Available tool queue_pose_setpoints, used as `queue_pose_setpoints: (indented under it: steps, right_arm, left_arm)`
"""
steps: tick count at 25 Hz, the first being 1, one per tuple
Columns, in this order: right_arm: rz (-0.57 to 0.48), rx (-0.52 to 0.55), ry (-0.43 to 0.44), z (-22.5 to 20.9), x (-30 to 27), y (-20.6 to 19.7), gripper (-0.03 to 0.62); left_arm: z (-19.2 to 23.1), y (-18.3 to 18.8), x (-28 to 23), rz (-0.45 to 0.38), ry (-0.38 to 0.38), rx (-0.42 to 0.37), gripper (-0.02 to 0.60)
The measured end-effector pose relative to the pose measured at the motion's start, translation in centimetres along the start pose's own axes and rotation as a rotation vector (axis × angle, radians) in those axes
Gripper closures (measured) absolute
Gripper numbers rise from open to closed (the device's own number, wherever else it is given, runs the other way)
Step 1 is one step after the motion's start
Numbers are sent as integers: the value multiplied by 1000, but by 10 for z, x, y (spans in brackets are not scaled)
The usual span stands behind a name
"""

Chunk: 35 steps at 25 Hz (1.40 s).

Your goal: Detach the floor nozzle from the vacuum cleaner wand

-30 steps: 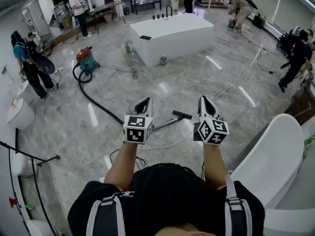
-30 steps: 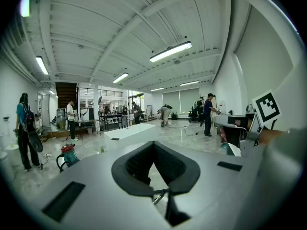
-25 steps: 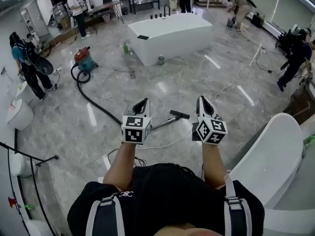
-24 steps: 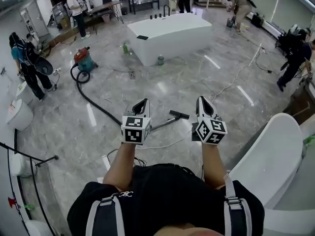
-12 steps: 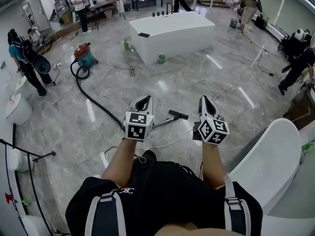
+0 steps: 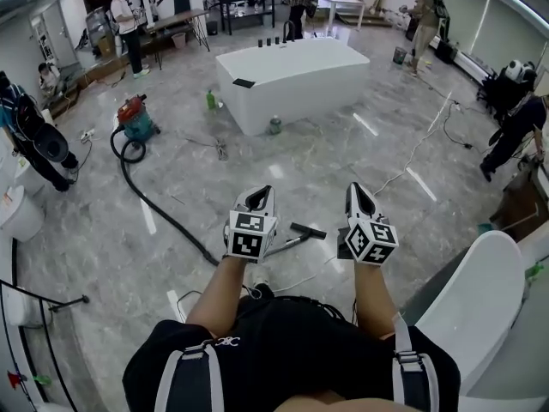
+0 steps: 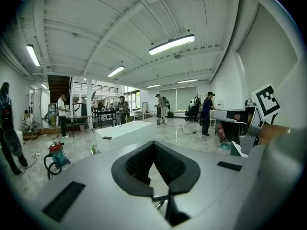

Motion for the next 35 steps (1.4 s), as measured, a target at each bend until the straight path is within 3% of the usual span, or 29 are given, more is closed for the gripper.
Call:
queue_pose_setpoints:
  steps: [10,16,21,25,32,35]
  right_arm:
    - [6,0,17,9,-172,3,579]
    - [23,-6,7,7,-237,-10,579]
    - [85,-10,-7,-2,-258,-36,579]
    - [131,-43,-37,-34,-273,-61,579]
    - [214,-106,-40,-81,-307,-101,579]
    - [253,-137,-22,-100,-327,-134,579]
  left_arm:
    - [120,21,-122,32,-14,18,572]
    - [160,22,-177,46,-41,10,572]
    - [177,-7,-212,111,-61,53,572]
    - [173,-33,-245,170,-72,68,572]
    - [159,-85,-297,349,-87,48,572]
    - [156,-135,-322,460,-87,22,572]
Point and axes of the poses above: the fingertips, and each gripper's own axes: x backward along the fingers, z to its left, y out of its top, the point moved 1 cm from there along x, backward along the fingers, and after that the axes turned 1 degree about y, right-handed, at the moved point
